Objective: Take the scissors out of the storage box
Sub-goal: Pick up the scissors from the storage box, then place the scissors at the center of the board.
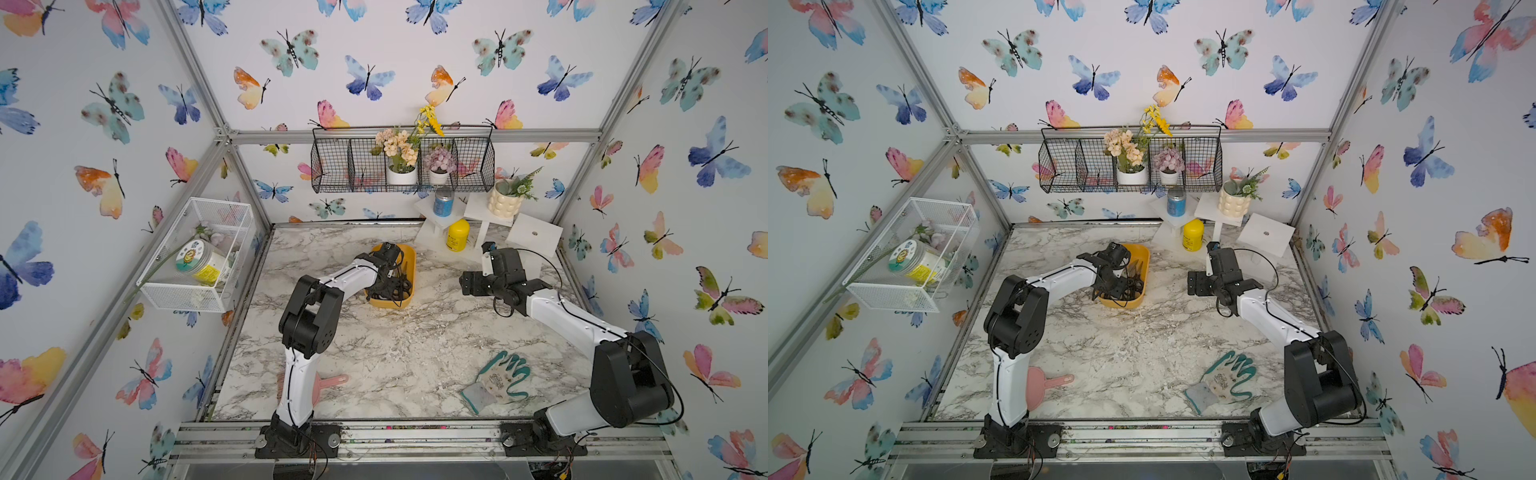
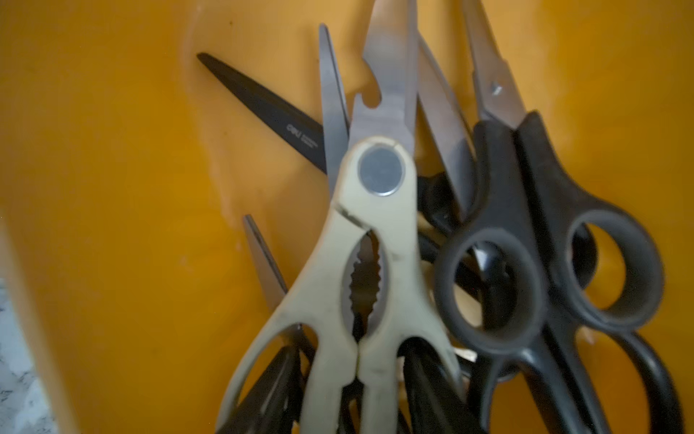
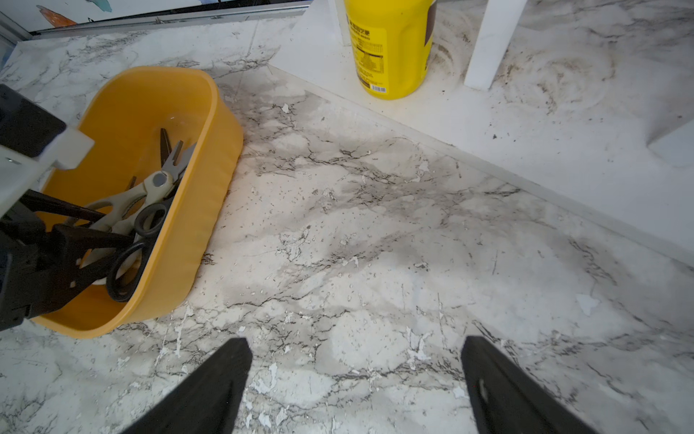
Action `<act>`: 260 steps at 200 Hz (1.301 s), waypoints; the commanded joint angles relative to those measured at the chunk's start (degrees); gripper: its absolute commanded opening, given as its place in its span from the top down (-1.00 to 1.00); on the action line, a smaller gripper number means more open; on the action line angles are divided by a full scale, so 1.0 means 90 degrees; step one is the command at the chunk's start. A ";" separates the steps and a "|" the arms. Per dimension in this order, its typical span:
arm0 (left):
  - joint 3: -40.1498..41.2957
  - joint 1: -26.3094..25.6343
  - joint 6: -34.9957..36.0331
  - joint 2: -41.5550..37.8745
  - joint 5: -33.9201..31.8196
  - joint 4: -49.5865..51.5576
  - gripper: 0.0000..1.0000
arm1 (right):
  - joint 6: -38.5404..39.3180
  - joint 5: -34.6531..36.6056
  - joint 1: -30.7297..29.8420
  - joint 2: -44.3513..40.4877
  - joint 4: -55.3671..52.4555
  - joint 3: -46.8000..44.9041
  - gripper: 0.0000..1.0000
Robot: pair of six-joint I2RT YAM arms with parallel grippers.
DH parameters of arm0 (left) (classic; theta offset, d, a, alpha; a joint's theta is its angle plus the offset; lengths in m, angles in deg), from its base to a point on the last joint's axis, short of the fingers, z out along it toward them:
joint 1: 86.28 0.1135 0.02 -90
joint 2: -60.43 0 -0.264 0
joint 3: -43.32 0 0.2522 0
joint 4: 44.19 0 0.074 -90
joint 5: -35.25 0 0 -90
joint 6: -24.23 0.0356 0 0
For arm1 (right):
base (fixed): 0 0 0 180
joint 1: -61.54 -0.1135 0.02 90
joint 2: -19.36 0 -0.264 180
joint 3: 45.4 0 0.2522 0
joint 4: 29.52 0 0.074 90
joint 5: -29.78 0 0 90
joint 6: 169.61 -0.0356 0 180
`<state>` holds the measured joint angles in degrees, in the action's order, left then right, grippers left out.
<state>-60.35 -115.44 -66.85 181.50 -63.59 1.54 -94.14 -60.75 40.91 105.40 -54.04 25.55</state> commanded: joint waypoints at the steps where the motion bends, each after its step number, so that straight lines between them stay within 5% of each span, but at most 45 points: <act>1: -0.0099 0.0008 0.0025 0.0258 -0.0209 0.0198 0.14 | -0.0068 -0.0105 -0.0033 -0.0102 -0.0093 0.0066 -0.88; 50: -0.0537 0.0004 -0.0281 -0.0091 -0.0113 0.0195 0.55 | -0.0056 -0.0149 -0.0033 -0.0090 -0.0125 0.0041 -0.88; 126: -0.0234 0.0057 -0.0688 -0.1267 -0.0129 -0.0050 0.58 | -0.0183 -0.0351 -0.0066 0.0086 -0.0108 0.0108 -0.86; 200: 0.2663 0.1001 -0.1369 -0.3585 0.0509 -0.0492 0.56 | -0.0173 -0.0362 -0.0783 0.0740 -0.0256 0.0653 -0.84; 260: 0.4581 0.1024 -0.1828 -0.3847 0.0855 -0.1166 0.59 | -0.0224 -0.0507 -0.1174 0.1383 -0.0083 0.1109 -0.84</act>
<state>-22.52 -105.91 -80.38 147.47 -60.22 -4.91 -95.93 -64.01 31.04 116.20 -54.83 32.96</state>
